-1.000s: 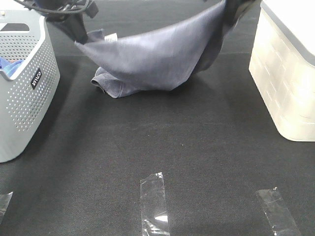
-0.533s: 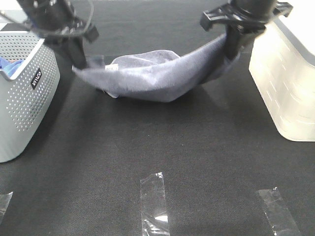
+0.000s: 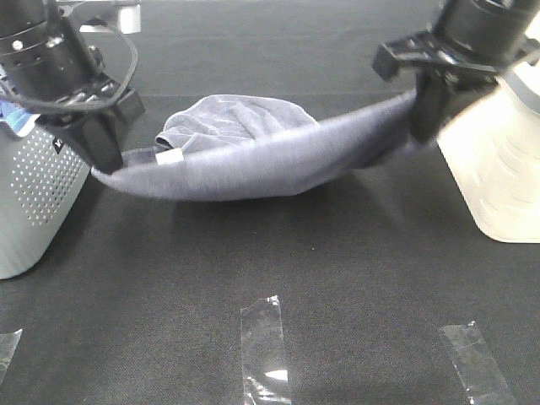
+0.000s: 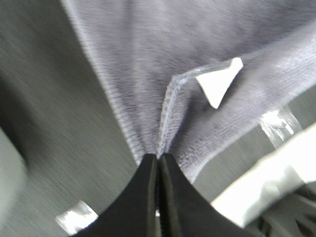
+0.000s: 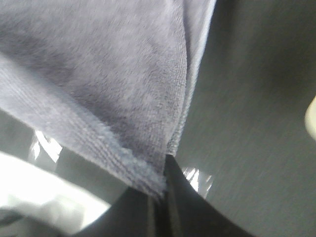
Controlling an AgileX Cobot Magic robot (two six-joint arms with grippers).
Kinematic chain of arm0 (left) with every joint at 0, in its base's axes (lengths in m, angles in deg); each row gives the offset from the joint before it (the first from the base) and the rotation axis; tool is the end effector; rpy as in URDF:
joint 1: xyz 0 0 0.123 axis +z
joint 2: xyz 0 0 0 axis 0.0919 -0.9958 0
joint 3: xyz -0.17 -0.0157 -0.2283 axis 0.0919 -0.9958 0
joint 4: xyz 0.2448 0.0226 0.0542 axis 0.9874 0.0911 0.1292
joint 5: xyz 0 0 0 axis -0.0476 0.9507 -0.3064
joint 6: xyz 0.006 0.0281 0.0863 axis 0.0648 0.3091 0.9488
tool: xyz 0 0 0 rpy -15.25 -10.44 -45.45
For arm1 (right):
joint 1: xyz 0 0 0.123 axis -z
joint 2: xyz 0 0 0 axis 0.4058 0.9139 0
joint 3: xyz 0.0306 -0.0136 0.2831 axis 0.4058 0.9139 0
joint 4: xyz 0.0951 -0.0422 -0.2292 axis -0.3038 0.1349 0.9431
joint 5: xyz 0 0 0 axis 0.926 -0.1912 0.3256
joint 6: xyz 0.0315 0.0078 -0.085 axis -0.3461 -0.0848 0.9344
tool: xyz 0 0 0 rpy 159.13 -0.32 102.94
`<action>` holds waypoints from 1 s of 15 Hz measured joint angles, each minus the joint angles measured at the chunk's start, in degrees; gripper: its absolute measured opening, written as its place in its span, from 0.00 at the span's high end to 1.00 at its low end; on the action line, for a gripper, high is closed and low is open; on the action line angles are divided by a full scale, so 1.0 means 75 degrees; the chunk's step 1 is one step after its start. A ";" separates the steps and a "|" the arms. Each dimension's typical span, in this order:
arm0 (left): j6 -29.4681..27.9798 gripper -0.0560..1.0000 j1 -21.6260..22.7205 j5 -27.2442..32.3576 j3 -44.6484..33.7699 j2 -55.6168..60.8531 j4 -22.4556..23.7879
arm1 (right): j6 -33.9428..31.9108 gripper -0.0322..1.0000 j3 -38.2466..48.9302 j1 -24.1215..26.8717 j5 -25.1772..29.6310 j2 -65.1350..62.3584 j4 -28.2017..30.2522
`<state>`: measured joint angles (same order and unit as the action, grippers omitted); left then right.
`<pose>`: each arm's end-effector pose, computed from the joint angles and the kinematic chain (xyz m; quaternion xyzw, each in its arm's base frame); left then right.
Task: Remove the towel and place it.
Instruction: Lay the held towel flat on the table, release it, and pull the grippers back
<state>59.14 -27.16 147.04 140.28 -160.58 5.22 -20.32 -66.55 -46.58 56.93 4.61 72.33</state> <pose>0.3150 -0.1469 0.2725 0.2428 0.9619 -0.1128 0.0553 0.2970 0.1337 0.2978 -0.2054 0.9721 0.0679 0.0902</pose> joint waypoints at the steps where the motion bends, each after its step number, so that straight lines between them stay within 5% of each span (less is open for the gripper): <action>1: -0.0092 0.95 -0.0237 0.0000 -0.0222 0.0176 0.0000 | 0.0000 0.97 0.0313 0.0000 0.0000 -0.0206 -0.0084; 11: -0.2536 0.95 -0.2544 0.0000 -0.3361 0.2727 0.0061 | 0.0107 0.97 0.3927 0.0000 0.0000 -0.2009 -0.0985; 15: -0.3209 0.95 -0.3354 0.0000 -0.4232 0.3231 -0.0695 | 0.0199 0.97 0.4629 0.0000 0.0000 -0.2582 -0.1360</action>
<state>35.07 -52.31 147.04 108.54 -136.35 0.01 -18.83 -31.83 -46.58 56.93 -14.76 62.13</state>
